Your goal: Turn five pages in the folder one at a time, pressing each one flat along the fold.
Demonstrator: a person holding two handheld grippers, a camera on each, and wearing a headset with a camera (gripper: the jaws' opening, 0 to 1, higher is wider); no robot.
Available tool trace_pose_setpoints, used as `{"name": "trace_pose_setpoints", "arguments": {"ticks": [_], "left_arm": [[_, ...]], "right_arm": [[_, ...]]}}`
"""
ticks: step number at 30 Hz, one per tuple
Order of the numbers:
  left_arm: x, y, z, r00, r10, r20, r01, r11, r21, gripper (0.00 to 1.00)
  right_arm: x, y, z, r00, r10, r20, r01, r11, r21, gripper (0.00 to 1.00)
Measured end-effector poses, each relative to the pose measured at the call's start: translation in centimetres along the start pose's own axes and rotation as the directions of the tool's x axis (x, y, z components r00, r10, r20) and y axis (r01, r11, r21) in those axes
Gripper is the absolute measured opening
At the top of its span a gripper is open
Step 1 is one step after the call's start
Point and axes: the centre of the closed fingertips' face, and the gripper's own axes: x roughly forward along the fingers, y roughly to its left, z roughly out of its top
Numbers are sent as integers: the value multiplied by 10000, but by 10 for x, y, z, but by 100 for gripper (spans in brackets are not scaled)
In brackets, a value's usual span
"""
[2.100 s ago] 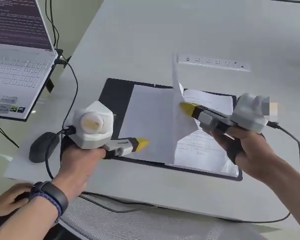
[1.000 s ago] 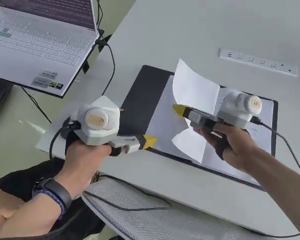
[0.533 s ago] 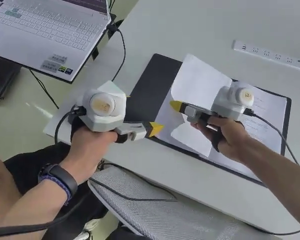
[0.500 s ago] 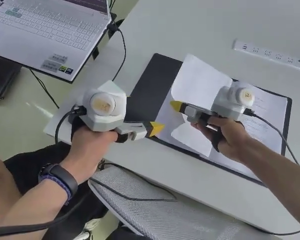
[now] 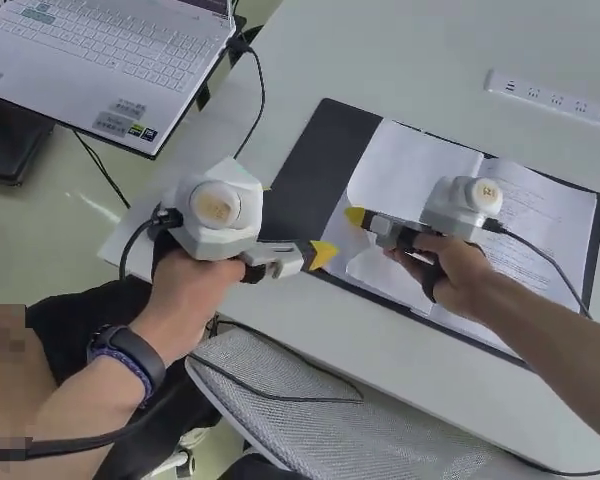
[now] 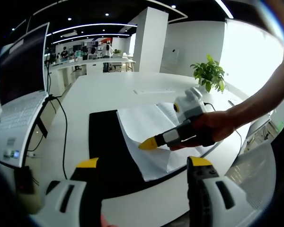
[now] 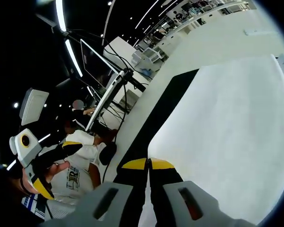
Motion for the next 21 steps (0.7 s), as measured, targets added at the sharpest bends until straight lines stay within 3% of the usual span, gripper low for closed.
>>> {"name": "trace_pose_setpoints", "arguments": {"ticks": [7,14,15,19,21], "left_arm": [[3,-3,-2,9999,-60,-102,60,10000,26,72],[9,-7,1,9997,-173,-163,175,9998,88,72],[10,-8,2,9996,-190,-194,193,9998,112,72],[12,-9,4,9995,-241,-207,244,9996,159,72],[14,-10,6,9994,-278,-211,282,9994,205,71]], "right_arm": [[-1,-2,-9,9993,-293,-227,300,9991,308,0],[-3,7,-10,9993,-153,-336,162,9995,269,11],[10,-18,5,9993,-144,-337,155,9993,336,12],[15,-25,17,9998,216,-18,-215,9990,385,19],[9,-15,17,9993,381,-20,-380,9990,240,23]]}}
